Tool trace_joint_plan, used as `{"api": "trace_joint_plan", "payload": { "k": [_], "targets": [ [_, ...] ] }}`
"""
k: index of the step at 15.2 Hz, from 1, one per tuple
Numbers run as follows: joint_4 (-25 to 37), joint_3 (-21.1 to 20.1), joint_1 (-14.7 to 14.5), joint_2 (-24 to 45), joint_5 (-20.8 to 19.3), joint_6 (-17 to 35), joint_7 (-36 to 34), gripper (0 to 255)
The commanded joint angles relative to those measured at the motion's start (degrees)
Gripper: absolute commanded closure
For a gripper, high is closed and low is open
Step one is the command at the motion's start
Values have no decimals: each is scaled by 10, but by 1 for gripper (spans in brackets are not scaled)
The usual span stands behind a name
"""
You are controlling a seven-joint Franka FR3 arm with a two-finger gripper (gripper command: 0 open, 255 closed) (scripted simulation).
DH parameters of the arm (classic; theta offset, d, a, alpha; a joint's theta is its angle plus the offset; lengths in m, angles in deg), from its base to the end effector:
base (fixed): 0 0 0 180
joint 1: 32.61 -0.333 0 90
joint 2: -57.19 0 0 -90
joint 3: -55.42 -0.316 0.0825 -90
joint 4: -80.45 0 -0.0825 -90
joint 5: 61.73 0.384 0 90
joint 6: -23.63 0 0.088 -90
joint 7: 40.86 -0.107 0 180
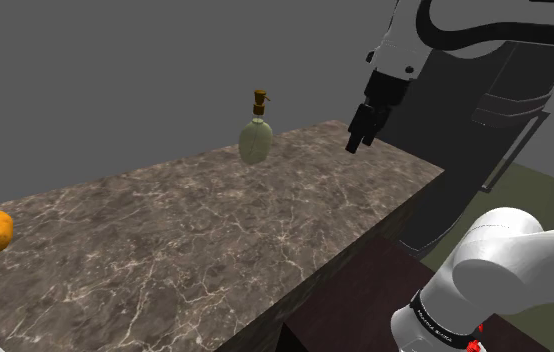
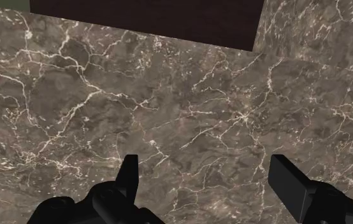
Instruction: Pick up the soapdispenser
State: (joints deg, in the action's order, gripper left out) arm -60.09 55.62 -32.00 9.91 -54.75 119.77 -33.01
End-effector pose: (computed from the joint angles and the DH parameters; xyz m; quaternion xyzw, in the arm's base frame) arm 0.3053 0.0072 0.5668 -0.9961 -0.0568 -0.0296 0.0599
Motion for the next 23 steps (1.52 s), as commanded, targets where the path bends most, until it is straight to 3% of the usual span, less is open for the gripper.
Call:
{"api": "trace_joint_plan", "payload": {
  "k": [1,12,23],
  "targets": [
    [0,0,0,0,0,0,0,0],
    [202,7,-6,261,-24,62,46,0],
    [498,6,-10,520,-44,28,78,0]
  ]
}}
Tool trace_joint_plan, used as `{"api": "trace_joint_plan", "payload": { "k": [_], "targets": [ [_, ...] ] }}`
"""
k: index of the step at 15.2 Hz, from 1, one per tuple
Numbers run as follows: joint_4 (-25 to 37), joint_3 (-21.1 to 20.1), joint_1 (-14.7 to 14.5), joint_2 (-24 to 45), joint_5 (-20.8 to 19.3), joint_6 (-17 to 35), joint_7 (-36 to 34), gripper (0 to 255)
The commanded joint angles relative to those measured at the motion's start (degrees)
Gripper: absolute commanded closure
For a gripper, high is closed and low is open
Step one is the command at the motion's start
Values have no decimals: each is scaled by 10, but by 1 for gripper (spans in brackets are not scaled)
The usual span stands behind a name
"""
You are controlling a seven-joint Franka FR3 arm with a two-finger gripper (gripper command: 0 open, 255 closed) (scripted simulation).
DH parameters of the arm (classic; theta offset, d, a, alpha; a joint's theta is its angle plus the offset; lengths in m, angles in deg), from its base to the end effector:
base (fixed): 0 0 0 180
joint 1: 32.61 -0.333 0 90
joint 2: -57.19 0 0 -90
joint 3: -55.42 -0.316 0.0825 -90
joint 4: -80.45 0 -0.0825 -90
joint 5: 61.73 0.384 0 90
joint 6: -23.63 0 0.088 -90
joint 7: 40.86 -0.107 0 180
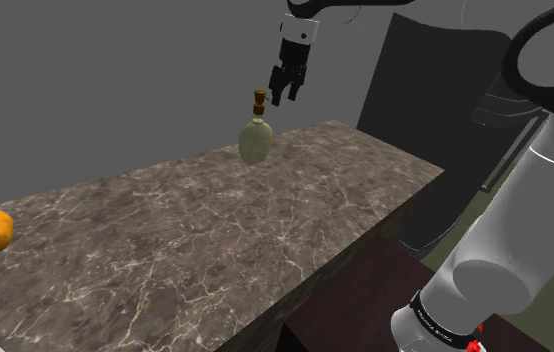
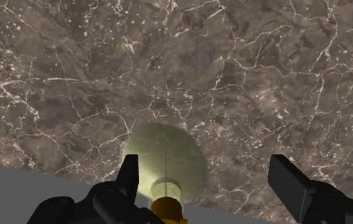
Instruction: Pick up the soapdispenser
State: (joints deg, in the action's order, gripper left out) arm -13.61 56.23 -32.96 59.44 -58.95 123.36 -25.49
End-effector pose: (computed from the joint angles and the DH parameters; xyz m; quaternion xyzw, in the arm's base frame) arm 0.5798 -0.0001 0.5839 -0.9913 -0.1263 -0.0328 0.0194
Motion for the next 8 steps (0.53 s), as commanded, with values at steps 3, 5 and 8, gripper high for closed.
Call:
{"api": "trace_joint_plan", "payload": {
  "k": [3,5,8],
  "targets": [
    [145,-2,-2,105,-8,-37,10,0],
    [234,-2,-3,166,-12,-65,14,0],
    [357,-3,-4,244,-16,-108,19,0]
  ]
}}
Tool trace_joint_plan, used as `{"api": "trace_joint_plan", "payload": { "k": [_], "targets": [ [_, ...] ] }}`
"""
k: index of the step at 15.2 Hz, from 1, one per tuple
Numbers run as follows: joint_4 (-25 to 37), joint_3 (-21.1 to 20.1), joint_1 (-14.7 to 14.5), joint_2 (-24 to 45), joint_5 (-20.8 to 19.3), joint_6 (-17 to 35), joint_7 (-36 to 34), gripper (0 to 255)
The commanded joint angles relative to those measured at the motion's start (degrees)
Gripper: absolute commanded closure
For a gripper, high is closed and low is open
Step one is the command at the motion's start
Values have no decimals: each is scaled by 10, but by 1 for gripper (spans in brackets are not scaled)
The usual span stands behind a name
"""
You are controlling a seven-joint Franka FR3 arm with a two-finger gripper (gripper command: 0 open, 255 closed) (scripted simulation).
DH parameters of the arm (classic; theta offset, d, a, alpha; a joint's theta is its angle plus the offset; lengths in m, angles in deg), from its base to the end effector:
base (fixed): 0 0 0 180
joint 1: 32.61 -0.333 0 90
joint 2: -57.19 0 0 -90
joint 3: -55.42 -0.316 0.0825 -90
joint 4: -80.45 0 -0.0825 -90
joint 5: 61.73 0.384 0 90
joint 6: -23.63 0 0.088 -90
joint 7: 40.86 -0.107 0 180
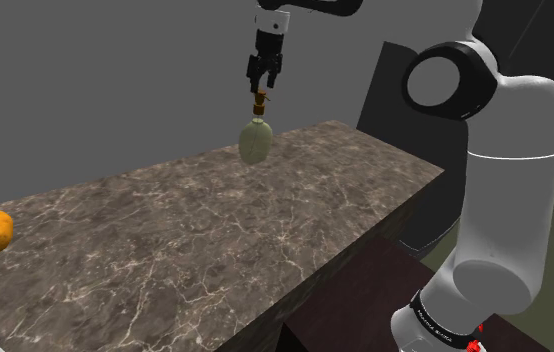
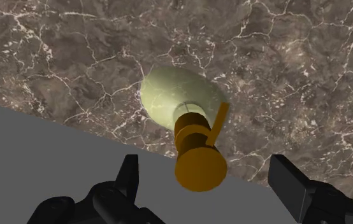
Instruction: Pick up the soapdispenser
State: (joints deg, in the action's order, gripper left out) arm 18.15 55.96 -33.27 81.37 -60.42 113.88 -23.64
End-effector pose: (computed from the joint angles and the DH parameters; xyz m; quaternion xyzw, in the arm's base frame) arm 0.6777 0.0054 0.5924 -0.9879 -0.1514 -0.0339 0.0045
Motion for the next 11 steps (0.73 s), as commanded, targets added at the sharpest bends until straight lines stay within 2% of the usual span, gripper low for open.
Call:
{"api": "trace_joint_plan", "payload": {
  "k": [1,7,9,10,11],
  "targets": [
    [24,-1,-1,20,-1,-3,0,0],
    [-63,0,-2,-2,-1,61,1,0],
    [-63,0,-2,-2,-1,61,1,0],
    [-62,0,-2,-2,-1,61,1,255],
    [-62,0,-2,-1,-1,61,1,255]
  ]
}}
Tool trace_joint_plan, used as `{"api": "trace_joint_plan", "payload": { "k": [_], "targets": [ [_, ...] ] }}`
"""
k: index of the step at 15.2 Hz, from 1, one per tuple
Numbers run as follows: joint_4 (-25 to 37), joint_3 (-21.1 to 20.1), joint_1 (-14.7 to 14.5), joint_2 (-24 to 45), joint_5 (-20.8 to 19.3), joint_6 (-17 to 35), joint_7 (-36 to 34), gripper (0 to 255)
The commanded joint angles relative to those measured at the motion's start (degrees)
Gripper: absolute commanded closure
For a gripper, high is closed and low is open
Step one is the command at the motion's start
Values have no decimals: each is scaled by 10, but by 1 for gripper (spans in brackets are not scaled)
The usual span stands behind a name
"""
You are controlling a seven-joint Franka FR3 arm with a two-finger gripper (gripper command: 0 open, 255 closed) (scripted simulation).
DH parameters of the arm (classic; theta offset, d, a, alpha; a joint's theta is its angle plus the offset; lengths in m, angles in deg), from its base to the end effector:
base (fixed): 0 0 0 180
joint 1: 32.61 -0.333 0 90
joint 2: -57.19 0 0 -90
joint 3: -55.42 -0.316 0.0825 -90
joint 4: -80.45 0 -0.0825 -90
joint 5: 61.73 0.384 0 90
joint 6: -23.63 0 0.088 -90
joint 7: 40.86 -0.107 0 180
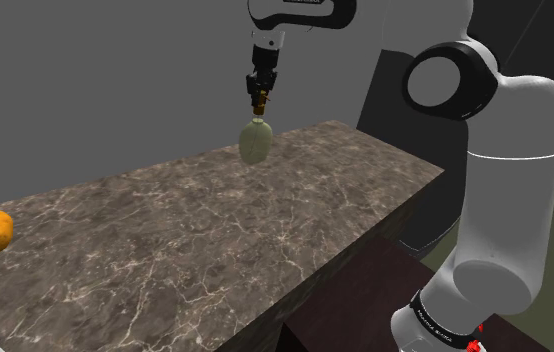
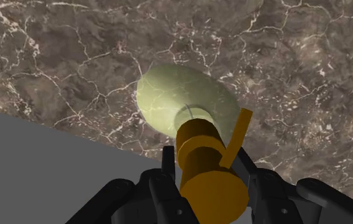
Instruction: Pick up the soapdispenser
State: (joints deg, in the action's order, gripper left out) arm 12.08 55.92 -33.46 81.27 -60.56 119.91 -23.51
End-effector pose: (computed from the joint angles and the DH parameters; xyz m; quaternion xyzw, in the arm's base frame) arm 0.6863 0.0075 0.5530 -0.9876 -0.1534 -0.0343 0.0034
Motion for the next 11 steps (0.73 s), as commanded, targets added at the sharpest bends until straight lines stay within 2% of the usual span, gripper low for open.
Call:
{"api": "trace_joint_plan", "payload": {
  "k": [1,8,11],
  "targets": [
    [0,0,0,0,0,0,0,255],
    [-2,0,0,-1,0,1,0,255],
    [34,0,0,7,0,-27,0,255]
  ]
}}
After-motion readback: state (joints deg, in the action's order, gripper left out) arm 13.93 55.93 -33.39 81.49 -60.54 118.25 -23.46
